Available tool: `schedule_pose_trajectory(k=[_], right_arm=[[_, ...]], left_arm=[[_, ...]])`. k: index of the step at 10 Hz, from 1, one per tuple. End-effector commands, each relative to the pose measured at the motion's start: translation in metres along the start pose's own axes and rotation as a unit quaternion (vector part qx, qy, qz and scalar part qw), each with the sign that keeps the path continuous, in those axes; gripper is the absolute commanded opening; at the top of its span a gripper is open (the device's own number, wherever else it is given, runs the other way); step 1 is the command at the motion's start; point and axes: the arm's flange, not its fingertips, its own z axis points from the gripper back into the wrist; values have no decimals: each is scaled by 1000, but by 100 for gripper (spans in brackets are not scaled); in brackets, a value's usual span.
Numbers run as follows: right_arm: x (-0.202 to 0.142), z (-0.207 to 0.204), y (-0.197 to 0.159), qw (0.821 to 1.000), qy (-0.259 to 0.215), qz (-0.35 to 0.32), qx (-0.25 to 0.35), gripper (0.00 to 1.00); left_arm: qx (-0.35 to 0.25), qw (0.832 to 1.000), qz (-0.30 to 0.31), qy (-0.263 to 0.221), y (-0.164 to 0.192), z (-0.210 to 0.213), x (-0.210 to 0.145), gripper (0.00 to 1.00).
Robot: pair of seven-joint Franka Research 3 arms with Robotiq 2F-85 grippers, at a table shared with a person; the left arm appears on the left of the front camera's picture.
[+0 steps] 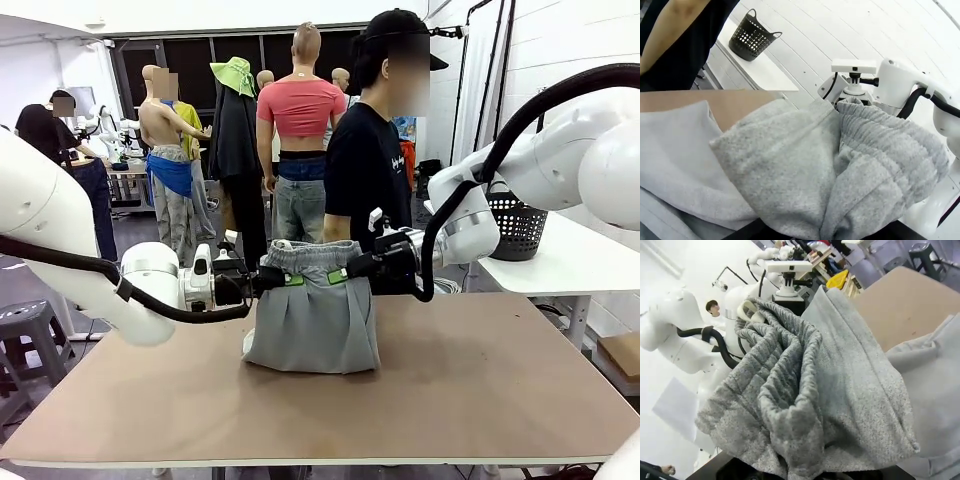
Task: Fold the training pants.
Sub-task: Fold the Training pants in half.
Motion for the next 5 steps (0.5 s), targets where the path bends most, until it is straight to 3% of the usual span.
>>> schedule_pose_trajectory(k=[1,5], right_arm=[[4,3,3,1000,-2,8,-1,0],[3,1,1,1000,-1,3,-1,0]], left_arm=[[-1,1000,-6,-1,-3,-1,5,0],[-1,1000,-1,3,0,-2,-1,0]])
